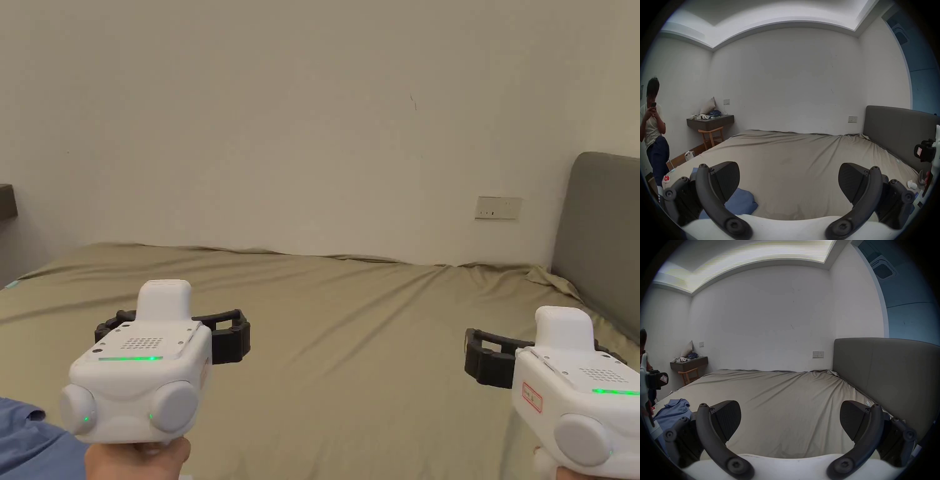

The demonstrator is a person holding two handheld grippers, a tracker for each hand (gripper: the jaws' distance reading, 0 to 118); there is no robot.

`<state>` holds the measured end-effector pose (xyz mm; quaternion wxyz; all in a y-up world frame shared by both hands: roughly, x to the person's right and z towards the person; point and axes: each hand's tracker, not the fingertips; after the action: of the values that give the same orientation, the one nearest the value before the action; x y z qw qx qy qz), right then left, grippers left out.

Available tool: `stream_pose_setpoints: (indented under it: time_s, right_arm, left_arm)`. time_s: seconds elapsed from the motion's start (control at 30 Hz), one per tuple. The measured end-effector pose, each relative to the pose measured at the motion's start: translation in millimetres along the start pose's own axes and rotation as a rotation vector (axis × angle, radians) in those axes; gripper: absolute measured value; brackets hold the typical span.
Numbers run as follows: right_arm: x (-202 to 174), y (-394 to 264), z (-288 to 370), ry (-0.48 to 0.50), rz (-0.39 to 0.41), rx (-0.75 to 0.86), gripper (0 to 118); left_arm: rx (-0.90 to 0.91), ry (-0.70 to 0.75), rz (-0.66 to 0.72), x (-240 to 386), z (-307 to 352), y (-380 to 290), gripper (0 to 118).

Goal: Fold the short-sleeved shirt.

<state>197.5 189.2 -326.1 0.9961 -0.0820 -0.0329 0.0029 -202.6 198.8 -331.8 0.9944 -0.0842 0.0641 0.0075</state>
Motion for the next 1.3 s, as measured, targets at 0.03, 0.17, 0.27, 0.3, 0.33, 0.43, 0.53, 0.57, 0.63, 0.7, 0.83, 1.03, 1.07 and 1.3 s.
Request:
stream_pose_setpoints:
  time_s: [0.03,0.17,0.27,0.3,0.33,0.43,0.53,0.57,0.63,0.7,0.83,1.03,1.07,1.3]
  right_arm:
    - [0.0,0.5,0.4,-0.004,0.0,0.002,118]
    - [0.3,1.6,1.4,-0.004,0.005,0.005,118]
    - [-0.9,-0.4,0.9,-0.004,0.021,0.002,118]
    - [-1.2,-1.3,0.1,-0.004,0.026,0.001,118]
    - [-1.3,-1.8,-0.5,-0.001,0.029,-0.001,118]
    - [-1.4,-3.3,-1.9,-0.003,0.029,-0.004,118]
    - [-1.3,-2.9,-3.4,-0.006,0.021,-0.005,118]
    - [-1.4,-2.4,-3.9,-0.003,0.019,-0.005,118]
    - [-1.9,-1.4,-5.0,-0.002,0.02,-0.006,118]
    - [-2.5,-0.8,-5.9,0.0,0.023,-0.002,118]
    - [-3.6,1.2,-9.8,0.01,0.036,-0.011,118]
    - [-1.6,4.5,-14.5,0.009,0.021,-0.014,118]
    - [-1.3,4.6,-14.8,0.006,0.017,-0.017,118]
    - [-1.1,5.4,-12.4,0.004,0.034,0.012,118]
  left_arm:
    - [0.002,-0.002,0.001,-0.3,-0.2,0.0,118]
    - [0.009,0.015,-0.01,-0.7,0.8,0.9,118]
    - [-0.008,0.014,-0.005,-1.1,0.0,0.4,118]
    - [-0.006,0.012,-0.003,-1.5,0.1,-0.2,118]
    - [-0.002,0.004,-0.002,-2.2,0.5,-0.9,118]
    - [-0.006,0.007,-0.01,-1.4,-0.3,-1.7,118]
    - [-0.009,0.003,-0.01,-2.0,-0.9,-2.1,118]
    - [-0.009,0.001,-0.009,-1.9,-1.1,-1.9,118]
    - [-0.006,0.0,-0.009,-2.4,-1.4,-1.4,118]
    - [-0.004,0.001,-0.013,-1.8,-2.0,-0.3,118]
    - [-0.012,0.007,-0.006,0.4,-4.5,3.7,118]
    - [-0.014,0.0,-0.022,6.7,-5.5,3.2,118]
    - [-0.015,-0.003,-0.024,7.5,-5.7,3.1,118]
    - [0.006,-0.019,-0.022,11.3,-3.8,2.7,118]
